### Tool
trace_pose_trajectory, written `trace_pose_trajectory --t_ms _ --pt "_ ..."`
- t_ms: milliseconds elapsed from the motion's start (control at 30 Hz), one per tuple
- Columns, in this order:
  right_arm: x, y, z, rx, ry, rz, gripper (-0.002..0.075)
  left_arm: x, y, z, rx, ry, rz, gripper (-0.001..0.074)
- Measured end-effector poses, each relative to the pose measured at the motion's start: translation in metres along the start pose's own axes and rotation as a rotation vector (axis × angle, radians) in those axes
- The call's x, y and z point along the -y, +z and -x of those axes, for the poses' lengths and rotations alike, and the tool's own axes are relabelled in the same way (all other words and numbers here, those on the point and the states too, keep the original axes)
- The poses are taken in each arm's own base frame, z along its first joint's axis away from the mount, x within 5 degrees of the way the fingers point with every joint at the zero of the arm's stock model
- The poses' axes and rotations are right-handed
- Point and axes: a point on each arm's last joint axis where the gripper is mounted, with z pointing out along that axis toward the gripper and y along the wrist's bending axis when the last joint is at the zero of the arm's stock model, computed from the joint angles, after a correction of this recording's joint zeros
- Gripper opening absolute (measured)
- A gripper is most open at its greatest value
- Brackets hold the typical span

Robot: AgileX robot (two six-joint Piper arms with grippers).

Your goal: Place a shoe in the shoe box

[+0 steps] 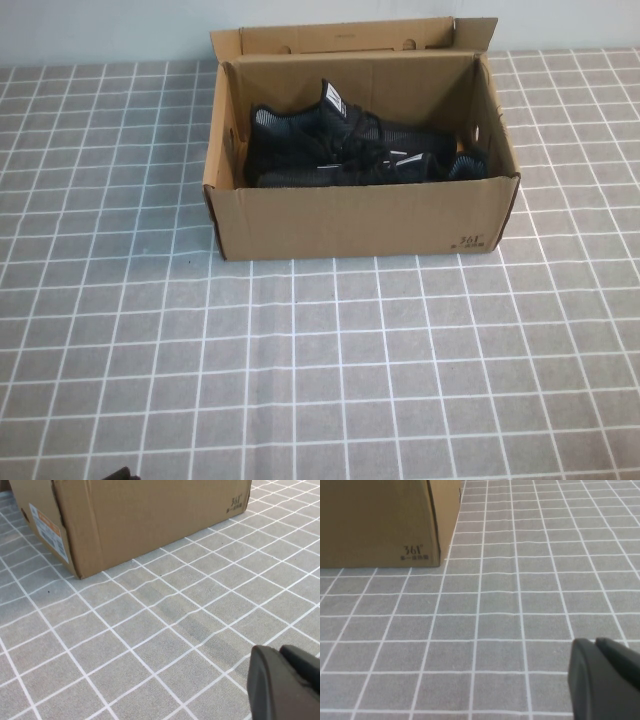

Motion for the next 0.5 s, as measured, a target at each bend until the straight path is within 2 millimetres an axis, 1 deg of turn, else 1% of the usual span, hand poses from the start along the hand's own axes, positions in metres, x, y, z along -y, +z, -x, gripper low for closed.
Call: trace_pose_trajectory --t_ms 333,400,500 --pt "0.0 0.0 0.0 0.0 0.002 0.001 -0.0016 -0.002 0.0 0.0 0.001 0.025 0.026 -0.0001" --pt "0.0 0.0 0.0 0.0 0.002 0.001 -0.0016 -0.007 0.0 0.002 0.017 -0.001 0.083 -0.0001" --pt "0.0 0.0 0.0 0.0 0.002 0.001 -0.0016 -0.02 -0.003 0.008 0.091 -0.037 0.237 -0.0001"
